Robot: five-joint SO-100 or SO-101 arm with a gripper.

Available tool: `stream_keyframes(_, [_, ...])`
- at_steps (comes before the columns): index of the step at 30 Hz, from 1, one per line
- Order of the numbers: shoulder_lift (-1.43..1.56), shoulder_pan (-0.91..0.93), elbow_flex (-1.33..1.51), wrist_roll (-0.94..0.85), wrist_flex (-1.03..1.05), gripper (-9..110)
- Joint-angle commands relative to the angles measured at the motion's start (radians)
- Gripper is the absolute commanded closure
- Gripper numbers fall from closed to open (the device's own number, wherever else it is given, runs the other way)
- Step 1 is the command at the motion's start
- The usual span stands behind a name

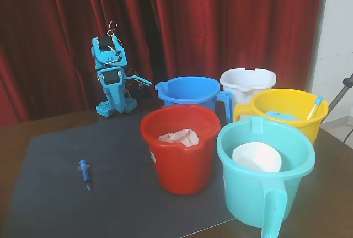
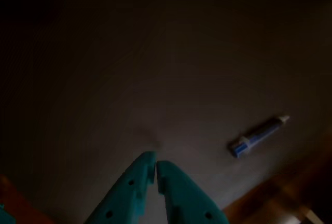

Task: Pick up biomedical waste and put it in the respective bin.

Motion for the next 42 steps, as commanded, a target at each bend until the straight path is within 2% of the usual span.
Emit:
stream_keyframes(1, [-0.011,-0.005,-0.032,-0.003,0.008,102])
stream_keyframes(10, [-0.011,-0.005,-0.028,-0.005,-0.014,102])
stream_keyframes(18, [-0.011,-0.002,-0.031,-0.003,-0.4,102])
stream_keyframes(25, [-0.011,0.061,-0.071,0.012,-0.575,102])
stream_keyframes(28, [-0.021,0.103,-0.172,0.014,-0.557,102])
stream_keyframes(31, [-0.075,0.133,-0.371,0.015,-0.39,102])
stream_keyframes(42, [-0.736,0.222,-0.933,-0.003,-0.011,102])
